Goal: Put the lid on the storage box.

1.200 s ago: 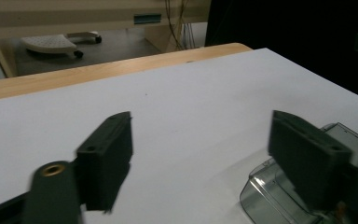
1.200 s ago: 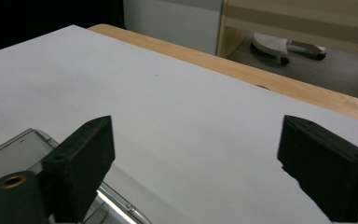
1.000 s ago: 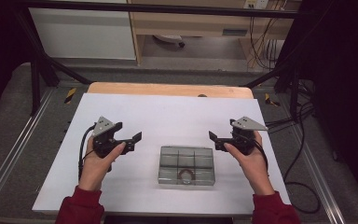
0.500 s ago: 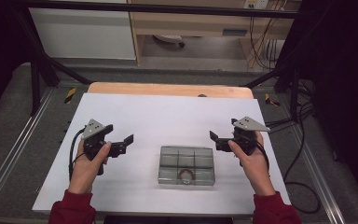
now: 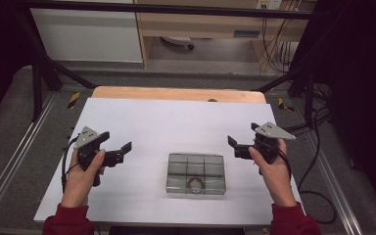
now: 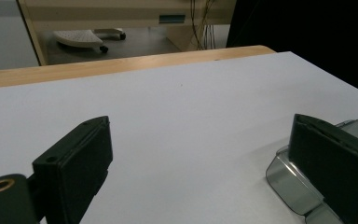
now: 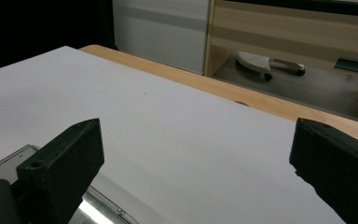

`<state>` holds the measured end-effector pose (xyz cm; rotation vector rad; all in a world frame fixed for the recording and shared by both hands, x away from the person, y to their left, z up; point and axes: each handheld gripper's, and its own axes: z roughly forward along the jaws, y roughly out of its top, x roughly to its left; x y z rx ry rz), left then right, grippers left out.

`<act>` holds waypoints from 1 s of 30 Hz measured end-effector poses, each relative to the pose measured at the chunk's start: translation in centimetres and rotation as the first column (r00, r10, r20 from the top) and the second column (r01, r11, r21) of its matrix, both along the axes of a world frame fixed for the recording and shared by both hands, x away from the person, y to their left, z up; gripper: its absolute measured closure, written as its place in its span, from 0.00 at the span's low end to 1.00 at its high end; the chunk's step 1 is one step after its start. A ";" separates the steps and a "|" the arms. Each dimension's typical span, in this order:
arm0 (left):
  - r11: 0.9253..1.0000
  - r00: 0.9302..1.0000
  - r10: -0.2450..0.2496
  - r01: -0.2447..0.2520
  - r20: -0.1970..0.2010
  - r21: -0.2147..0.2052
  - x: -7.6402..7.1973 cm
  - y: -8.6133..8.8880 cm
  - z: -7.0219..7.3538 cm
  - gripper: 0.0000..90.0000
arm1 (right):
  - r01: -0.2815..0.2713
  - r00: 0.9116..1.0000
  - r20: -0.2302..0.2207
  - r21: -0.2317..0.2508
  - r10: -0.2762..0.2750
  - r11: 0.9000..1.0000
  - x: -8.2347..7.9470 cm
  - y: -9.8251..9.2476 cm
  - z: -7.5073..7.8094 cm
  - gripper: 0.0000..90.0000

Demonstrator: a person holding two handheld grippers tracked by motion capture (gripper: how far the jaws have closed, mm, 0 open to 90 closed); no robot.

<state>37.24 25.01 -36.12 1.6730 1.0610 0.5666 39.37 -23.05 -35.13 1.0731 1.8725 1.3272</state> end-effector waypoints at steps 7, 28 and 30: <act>1.000 1.000 -0.010 0.010 0.006 0.019 -0.8 0.9 0.1 0.07 | 0.002 1.000 0.014 -0.026 -0.002 1.000 -1.1 -0.8 -0.4 0.06; 0.999 0.998 0.029 -0.027 0.047 -0.044 -2.8 3.6 -1.9 0.08 | 0.074 0.996 0.045 -0.024 -0.073 0.997 -4.6 -3.9 -3.3 0.06; 0.998 0.999 0.038 -0.037 0.033 -0.041 -2.8 3.7 -2.4 0.08 | 0.073 0.997 0.034 -0.029 -0.072 0.997 -4.9 -4.1 -3.7 0.06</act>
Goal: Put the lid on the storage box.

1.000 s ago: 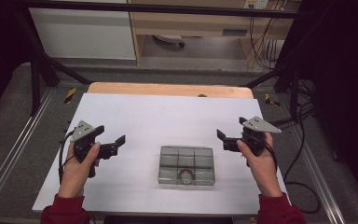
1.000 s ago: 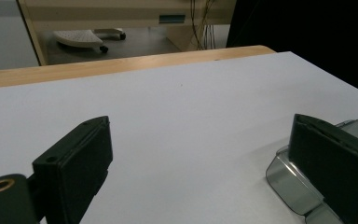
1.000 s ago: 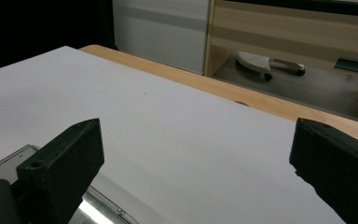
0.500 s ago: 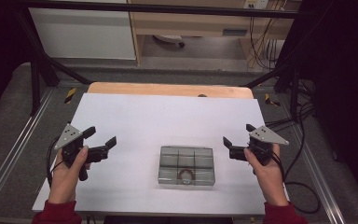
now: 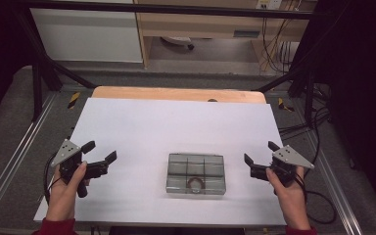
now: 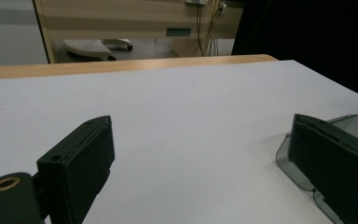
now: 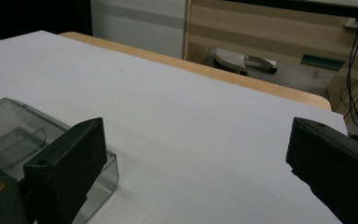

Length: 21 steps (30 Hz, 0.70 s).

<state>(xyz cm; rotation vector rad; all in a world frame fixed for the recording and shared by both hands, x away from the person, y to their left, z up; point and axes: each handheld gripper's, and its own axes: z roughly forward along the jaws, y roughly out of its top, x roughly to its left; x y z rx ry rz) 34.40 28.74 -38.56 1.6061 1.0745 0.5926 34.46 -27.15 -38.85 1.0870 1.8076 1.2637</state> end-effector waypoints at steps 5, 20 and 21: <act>1.000 0.999 0.004 -0.004 -0.031 0.016 -0.2 0.0 -1.2 0.08 | 0.001 1.000 -0.013 -0.001 -0.001 1.000 -0.5 -0.2 -0.9 0.05; 0.995 0.990 0.025 -0.012 -0.137 0.096 0.2 -1.2 -4.3 0.09 | -0.014 0.988 -0.153 -0.035 0.009 0.999 -0.4 1.2 -5.3 0.03; 0.994 0.989 0.025 -0.009 -0.148 0.107 0.3 -1.5 -4.5 0.10 | -0.014 0.986 -0.168 -0.036 0.008 0.999 -0.3 1.4 -5.6 0.03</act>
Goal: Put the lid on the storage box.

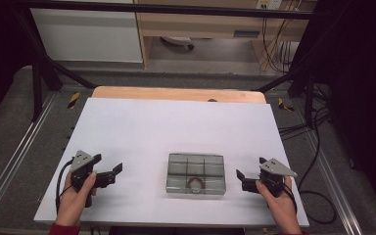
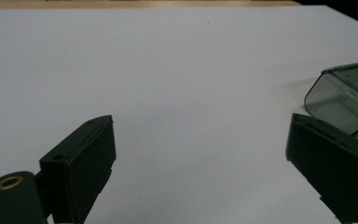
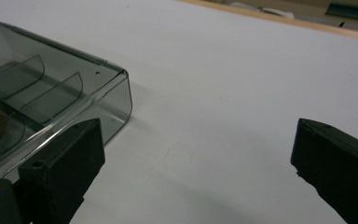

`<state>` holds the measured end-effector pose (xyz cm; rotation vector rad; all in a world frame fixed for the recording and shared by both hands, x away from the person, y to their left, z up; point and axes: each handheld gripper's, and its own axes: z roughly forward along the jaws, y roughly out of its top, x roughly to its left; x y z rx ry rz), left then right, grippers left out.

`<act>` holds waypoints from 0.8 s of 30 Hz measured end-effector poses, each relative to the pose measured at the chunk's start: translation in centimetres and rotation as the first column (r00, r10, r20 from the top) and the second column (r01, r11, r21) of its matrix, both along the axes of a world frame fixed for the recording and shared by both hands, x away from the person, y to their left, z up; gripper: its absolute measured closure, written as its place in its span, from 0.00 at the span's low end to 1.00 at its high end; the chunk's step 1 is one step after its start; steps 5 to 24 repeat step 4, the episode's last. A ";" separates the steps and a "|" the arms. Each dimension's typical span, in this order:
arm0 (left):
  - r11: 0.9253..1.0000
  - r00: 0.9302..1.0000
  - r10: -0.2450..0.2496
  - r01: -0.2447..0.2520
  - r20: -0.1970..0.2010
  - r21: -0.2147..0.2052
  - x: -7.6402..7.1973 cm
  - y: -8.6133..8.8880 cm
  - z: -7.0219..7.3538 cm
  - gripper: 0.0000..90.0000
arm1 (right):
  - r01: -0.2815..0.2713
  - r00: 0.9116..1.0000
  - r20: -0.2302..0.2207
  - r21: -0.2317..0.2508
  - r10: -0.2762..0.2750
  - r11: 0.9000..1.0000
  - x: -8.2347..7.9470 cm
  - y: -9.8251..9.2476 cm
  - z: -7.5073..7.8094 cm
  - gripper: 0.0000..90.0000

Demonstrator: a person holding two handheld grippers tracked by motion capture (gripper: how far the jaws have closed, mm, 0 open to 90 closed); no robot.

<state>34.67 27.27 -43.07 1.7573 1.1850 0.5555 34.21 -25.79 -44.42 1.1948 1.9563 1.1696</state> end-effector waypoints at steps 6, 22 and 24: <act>0.997 0.997 -0.029 0.034 -0.071 0.062 0.6 -1.3 -1.1 0.10 | 0.020 0.999 -0.025 -0.002 -0.020 1.000 1.2 0.4 -0.6 0.04; 0.997 0.997 -0.029 0.034 -0.071 0.062 0.6 -1.3 -1.1 0.10 | 0.020 0.999 -0.025 -0.002 -0.020 1.000 1.2 0.4 -0.6 0.04; 0.997 0.997 -0.029 0.034 -0.071 0.062 0.6 -1.3 -1.1 0.10 | 0.020 0.999 -0.025 -0.002 -0.020 1.000 1.2 0.4 -0.6 0.04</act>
